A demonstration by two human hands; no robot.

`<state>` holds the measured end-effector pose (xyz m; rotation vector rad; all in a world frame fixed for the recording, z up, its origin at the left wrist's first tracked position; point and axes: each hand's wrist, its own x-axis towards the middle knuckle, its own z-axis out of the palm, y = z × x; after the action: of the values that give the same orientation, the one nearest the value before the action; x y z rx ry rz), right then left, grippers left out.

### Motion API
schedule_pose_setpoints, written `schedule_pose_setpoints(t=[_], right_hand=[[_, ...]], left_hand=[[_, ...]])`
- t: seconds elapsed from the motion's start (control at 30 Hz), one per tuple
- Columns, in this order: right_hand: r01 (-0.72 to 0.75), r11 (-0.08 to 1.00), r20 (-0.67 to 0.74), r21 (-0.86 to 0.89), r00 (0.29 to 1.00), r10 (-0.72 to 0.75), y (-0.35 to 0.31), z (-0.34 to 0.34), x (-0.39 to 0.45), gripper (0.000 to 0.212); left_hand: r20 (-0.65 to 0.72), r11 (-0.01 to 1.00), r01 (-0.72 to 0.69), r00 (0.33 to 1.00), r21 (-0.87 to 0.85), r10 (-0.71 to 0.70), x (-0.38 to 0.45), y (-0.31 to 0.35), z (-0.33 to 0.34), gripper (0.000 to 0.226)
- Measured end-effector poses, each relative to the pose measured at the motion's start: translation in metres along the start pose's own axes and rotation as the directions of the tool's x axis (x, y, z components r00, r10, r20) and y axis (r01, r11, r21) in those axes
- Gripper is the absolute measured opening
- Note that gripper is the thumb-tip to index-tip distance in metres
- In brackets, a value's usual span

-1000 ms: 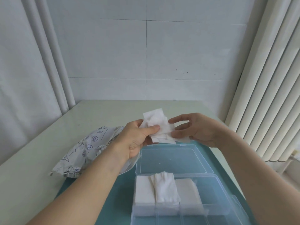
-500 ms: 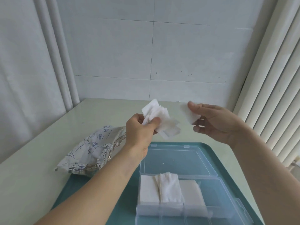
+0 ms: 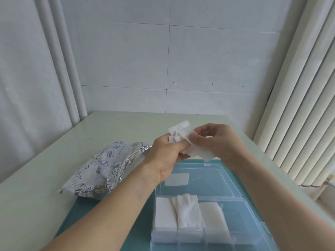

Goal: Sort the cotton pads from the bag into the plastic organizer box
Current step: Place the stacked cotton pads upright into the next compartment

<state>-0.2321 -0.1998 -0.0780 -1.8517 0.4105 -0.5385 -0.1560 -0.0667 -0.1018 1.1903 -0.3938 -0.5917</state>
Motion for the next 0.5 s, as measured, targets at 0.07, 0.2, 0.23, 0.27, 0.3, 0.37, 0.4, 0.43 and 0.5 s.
schedule_pose_setpoints(t=[0.07, 0.2, 0.23, 0.27, 0.3, 0.37, 0.4, 0.43, 0.5], right_hand=[[-0.043, 0.999, 0.010, -0.030, 0.999, 0.044, 0.001, -0.004, 0.002, 0.026], [-0.123, 0.989, 0.092, -0.077, 0.987, 0.130, 0.009, -0.010, 0.007, 0.036], [-0.124, 0.989, 0.114, -0.082, 0.985, 0.133, 0.011, -0.012, 0.008, 0.031], [-0.121, 0.989, 0.132, -0.082, 0.982, 0.131, 0.012, -0.014, 0.008, 0.025], [-0.118, 0.990, 0.146, -0.080, 0.981, 0.128, 0.012, -0.017, 0.008, 0.021], [-0.107, 0.991, 0.183, -0.083, 0.976, 0.121, 0.012, -0.024, 0.009, 0.021], [-0.101, 0.991, 0.205, -0.082, 0.972, 0.116, 0.012, -0.028, 0.010, 0.022], [-0.094, 0.992, 0.226, -0.083, 0.968, 0.110, 0.012, -0.031, 0.010, 0.022], [-0.092, 0.994, 0.250, -0.059, 0.963, 0.104, 0.013, -0.036, 0.012, 0.018]], left_hand=[[0.021, 0.998, 0.065, 0.998, -0.018, -0.064, 0.000, 0.004, -0.001, 0.013], [0.022, 0.983, 0.182, 0.983, -0.024, -0.181, -0.001, 0.004, -0.004, 0.026], [-0.002, 0.983, 0.184, 0.983, 0.016, -0.184, 0.000, 0.003, -0.005, 0.024], [-0.025, 0.981, 0.183, 0.983, 0.057, -0.182, 0.001, 0.002, -0.006, 0.022], [-0.037, 0.979, 0.181, 0.983, 0.090, -0.179, 0.001, 0.001, -0.007, 0.020], [-0.025, 0.974, 0.189, 0.982, 0.125, -0.188, 0.001, 0.002, -0.010, 0.017], [-0.011, 0.972, 0.190, 0.982, 0.140, -0.190, 0.001, 0.003, -0.011, 0.013], [0.000, 0.971, 0.183, 0.983, 0.156, -0.186, 0.001, 0.004, -0.012, 0.009], [0.009, 0.974, 0.155, 0.987, 0.168, -0.158, 0.000, 0.004, -0.014, 0.004]])
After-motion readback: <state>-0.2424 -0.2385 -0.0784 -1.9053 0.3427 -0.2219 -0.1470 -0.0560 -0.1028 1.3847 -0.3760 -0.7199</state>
